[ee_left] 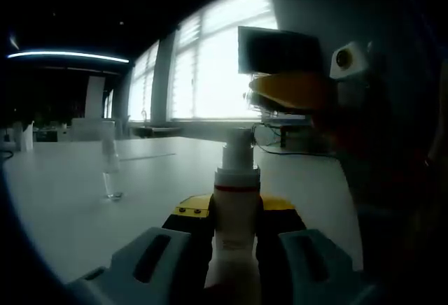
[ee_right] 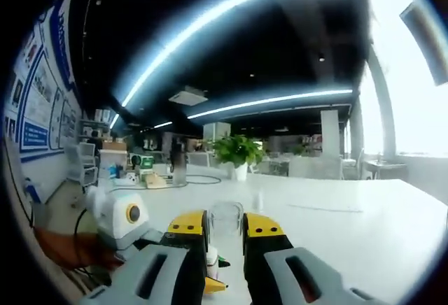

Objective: Clamp pump bottle remove cover press pump head put on cover

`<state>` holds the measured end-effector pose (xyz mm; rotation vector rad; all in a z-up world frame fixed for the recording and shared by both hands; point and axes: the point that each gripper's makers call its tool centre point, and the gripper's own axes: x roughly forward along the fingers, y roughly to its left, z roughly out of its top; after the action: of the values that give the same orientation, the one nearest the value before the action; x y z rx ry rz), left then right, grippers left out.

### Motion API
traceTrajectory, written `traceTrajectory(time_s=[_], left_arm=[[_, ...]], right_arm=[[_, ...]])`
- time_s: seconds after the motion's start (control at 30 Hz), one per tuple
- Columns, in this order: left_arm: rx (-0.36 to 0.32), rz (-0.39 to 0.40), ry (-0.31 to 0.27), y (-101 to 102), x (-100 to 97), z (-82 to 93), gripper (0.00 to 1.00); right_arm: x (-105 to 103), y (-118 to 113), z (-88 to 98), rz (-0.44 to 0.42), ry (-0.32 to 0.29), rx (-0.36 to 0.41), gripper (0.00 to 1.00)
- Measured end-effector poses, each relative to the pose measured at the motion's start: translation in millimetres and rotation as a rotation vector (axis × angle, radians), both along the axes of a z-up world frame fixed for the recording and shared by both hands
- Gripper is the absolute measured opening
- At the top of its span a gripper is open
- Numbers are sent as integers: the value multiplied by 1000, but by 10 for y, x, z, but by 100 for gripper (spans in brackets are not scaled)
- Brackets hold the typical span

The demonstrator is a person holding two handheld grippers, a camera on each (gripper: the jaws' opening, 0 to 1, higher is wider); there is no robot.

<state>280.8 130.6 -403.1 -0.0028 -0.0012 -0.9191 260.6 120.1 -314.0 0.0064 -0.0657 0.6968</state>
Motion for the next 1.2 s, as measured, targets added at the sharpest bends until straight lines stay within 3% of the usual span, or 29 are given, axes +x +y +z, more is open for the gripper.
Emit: traceTrajectory(time_s=[0.57,1.2], left_arm=[[2,1,-4,-3,-7,2,14],[1,2,-3,-9,-11,3,14]], right_arm=[[-10,239,-91,48,32,-26,14],[23,289,-286,26,113,-88,14]])
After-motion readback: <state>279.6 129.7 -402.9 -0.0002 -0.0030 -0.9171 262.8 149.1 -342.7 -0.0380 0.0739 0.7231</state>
